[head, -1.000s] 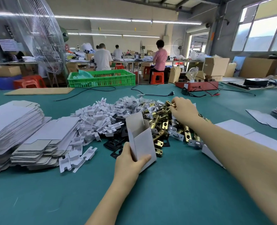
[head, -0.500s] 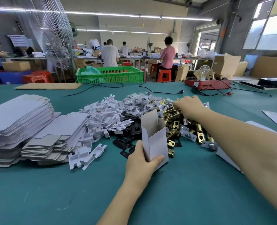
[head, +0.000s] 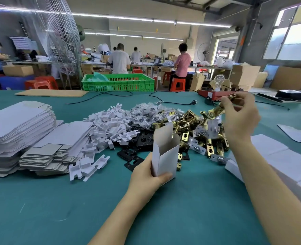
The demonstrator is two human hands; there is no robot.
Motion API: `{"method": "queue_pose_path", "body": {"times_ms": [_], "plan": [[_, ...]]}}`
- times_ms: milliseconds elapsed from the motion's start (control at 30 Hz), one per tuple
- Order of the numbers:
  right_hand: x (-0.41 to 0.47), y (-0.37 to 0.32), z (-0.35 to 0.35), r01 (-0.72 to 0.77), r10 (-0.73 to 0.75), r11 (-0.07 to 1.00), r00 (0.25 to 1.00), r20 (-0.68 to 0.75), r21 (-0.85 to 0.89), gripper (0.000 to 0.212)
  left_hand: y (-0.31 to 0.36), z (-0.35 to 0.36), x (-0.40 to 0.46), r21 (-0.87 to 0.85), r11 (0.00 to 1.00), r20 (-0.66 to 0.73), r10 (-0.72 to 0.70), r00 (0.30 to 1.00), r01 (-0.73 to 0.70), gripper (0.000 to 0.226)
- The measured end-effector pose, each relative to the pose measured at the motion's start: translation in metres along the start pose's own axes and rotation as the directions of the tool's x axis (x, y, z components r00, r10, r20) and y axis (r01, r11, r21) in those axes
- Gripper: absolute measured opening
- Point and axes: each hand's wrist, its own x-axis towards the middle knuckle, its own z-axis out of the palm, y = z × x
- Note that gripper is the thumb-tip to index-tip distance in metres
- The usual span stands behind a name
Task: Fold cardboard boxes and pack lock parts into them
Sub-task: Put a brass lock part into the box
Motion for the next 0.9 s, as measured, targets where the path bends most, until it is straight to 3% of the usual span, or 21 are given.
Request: {"method": "queue_pose_path", "body": {"times_ms": [100,167,200,267,367,433,533,667,900], "plan": [[-0.001,-0.023,-0.021,-0.227,0.232,0.922,0.973,0.024,0.313,0.018,-0.001,0.0,0.0,-0.002,1.0,0.008,0.006,1.0,-0.006,0.042],[0.001,-0.037,-0.032,-0.458,0.438,0.722,0.883,0.169,0.519,0.017,-0.002,0.0,0.001,-0.009,1.0,0.003,0.007,1.0,-0.007,0.043],[0.001,-0.044,-0.036,-0.546,0.494,0.641,0.831,0.254,0.54,0.017,-0.002,0.001,0.001,-0.007,1.0,-0.001,0.012,1.0,-0.012,0.043],[0.001,-0.055,-0.043,-0.662,0.523,0.581,0.749,0.407,0.473,0.015,-0.003,0.001,0.0,-0.005,1.0,-0.008,0.018,1.0,-0.018,0.043],[-0.003,-0.07,-0.046,-0.741,0.451,0.572,0.643,0.619,0.353,0.014,-0.003,0.0,-0.001,0.009,0.999,-0.022,0.04,0.999,-0.039,0.04],[-0.011,-0.079,-0.042,-0.792,0.405,0.547,0.534,0.743,0.271,0.017,-0.005,0.0,0.0,0.015,0.999,-0.031,0.041,0.999,-0.04,0.038],[-0.025,-0.087,-0.03,-0.823,0.371,0.54,0.419,0.829,0.175,0.018,-0.007,0.0,0.0,0.023,0.999,-0.035,0.035,0.999,-0.034,0.035],[-0.035,-0.084,-0.018,-0.756,0.355,0.647,0.415,0.838,0.1,0.02,-0.007,0.001,0.0,0.022,0.999,-0.05,0.046,0.998,-0.045,0.036],[-0.037,-0.071,-0.012,-0.633,0.363,0.772,0.513,0.778,0.057,0.028,-0.008,0.002,0.001,-0.004,0.999,-0.051,0.04,0.998,-0.04,0.036]]}}
